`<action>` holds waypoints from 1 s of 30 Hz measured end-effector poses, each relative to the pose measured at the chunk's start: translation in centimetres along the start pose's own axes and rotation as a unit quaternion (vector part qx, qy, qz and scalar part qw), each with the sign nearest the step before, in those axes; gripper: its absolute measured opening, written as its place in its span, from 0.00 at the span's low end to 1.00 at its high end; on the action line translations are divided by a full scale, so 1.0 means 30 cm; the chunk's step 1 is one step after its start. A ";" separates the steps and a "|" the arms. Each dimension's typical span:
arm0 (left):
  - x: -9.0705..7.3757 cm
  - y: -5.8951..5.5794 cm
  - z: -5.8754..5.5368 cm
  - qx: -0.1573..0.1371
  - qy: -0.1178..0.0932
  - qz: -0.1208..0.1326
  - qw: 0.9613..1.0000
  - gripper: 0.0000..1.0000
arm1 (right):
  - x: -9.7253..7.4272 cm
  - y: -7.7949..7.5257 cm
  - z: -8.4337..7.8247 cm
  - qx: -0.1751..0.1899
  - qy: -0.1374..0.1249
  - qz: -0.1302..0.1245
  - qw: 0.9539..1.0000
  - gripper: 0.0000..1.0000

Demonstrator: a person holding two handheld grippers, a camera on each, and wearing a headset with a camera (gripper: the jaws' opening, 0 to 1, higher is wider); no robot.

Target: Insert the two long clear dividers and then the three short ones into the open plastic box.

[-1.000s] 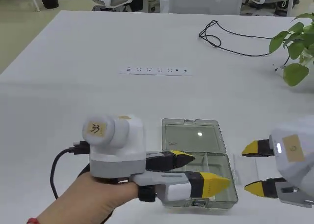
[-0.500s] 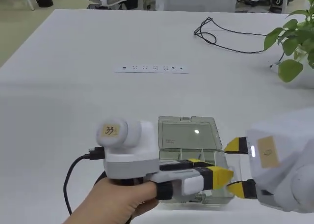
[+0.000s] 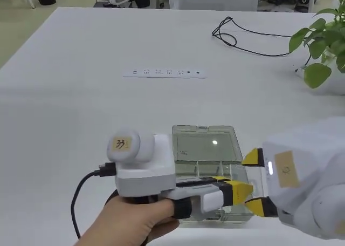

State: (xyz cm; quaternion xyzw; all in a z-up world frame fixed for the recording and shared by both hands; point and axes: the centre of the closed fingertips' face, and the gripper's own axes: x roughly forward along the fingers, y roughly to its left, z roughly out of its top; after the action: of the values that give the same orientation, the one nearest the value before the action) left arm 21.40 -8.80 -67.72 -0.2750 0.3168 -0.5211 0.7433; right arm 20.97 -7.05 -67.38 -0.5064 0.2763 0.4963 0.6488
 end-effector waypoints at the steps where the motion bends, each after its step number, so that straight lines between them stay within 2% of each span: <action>1: 0.001 -0.002 0.000 0.002 0.000 -0.002 1.000 0.03 | 0.000 0.001 0.000 0.000 0.000 0.000 1.000 0.32; 6: 0.001 -0.007 -0.002 -0.002 -0.001 -0.006 1.000 0.01 | -0.001 0.002 0.000 -0.001 0.001 0.000 1.000 0.32; 12: 0.002 -0.010 0.001 -0.034 -0.012 -0.013 0.999 0.00 | -0.001 0.003 0.000 -0.004 0.001 -0.002 1.000 0.32; 17: 0.003 -0.012 0.006 -0.033 -0.025 -0.009 0.999 0.00 | -0.005 -0.001 -0.001 -0.018 0.003 -0.008 1.000 0.32; 20: 0.006 -0.019 0.004 -0.047 -0.027 -0.014 0.998 0.00 | -0.004 -0.002 -0.002 -0.026 0.005 -0.011 1.000 0.34; 24: 0.009 -0.010 0.001 -0.043 -0.027 -0.004 0.999 0.00 | -0.006 0.000 -0.003 -0.033 0.006 -0.009 0.999 0.34; 27: 0.001 0.001 0.002 -0.032 -0.024 -0.001 0.999 0.00 | -0.025 -0.008 0.012 -0.012 -0.016 -0.002 1.000 0.35; 29: -0.005 0.004 -0.001 -0.014 -0.018 0.000 1.000 0.00 | -0.041 -0.016 0.016 0.010 -0.034 0.010 0.999 0.35; 30: -0.008 0.006 -0.006 0.010 -0.009 0.000 1.000 0.00 | -0.048 -0.020 0.018 0.025 -0.045 0.016 0.999 0.35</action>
State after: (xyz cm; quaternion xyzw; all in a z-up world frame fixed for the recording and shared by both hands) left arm 21.30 -8.55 -67.93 -0.2724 0.3053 -0.5213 0.7489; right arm 20.94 -7.05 -65.72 -0.4631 0.2669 0.5217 0.6650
